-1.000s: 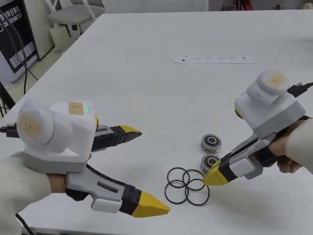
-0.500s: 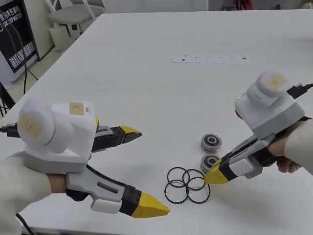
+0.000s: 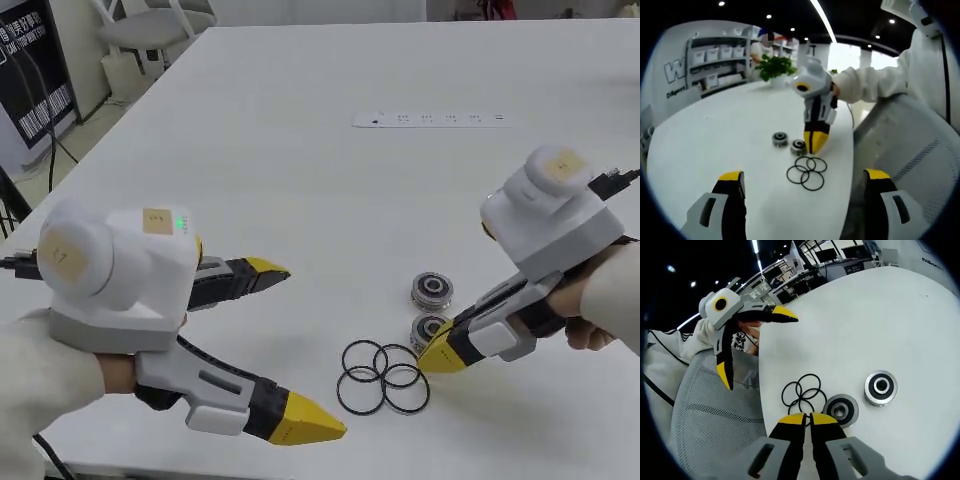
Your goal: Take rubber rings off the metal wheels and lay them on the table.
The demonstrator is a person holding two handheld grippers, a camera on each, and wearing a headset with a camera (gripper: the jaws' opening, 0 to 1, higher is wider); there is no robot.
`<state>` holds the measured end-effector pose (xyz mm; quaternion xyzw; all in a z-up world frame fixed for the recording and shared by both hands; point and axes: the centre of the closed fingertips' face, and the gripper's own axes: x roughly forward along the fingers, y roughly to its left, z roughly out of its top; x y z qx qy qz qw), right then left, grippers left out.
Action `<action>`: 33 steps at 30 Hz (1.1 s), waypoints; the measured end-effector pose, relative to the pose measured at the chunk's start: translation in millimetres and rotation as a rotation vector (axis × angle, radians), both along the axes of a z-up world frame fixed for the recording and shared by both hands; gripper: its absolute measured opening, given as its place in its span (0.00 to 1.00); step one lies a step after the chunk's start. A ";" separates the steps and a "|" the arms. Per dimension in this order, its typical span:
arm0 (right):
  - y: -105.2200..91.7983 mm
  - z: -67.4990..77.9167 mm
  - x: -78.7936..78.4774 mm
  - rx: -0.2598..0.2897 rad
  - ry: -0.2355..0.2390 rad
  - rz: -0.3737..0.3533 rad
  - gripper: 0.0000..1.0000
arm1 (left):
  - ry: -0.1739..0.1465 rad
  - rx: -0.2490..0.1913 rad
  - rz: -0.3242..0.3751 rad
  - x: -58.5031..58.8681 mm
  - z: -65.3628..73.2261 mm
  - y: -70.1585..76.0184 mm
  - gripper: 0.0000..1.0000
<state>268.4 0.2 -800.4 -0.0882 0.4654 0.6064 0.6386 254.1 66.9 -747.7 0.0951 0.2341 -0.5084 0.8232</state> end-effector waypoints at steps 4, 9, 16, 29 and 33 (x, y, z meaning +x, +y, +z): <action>-0.3 0.1 0.0 -0.001 0.001 -0.001 0.01 | 0.001 0.000 0.000 -0.1 -0.1 -0.1 1.00; 0.1 1.1 0.4 0.003 -0.003 -0.002 0.01 | 0.002 -0.001 0.001 0.0 0.1 0.0 1.00; 1.3 7.0 2.9 0.015 -0.020 -0.007 0.02 | 0.001 -0.003 0.004 0.1 0.6 0.3 1.00; 1.9 19.4 9.6 0.041 -0.062 -0.020 0.03 | 0.006 -0.001 0.002 -0.3 -0.1 0.5 1.00; 2.2 24.0 11.9 0.050 -0.076 -0.026 0.04 | 0.007 0.000 0.003 -0.5 -0.2 0.9 1.00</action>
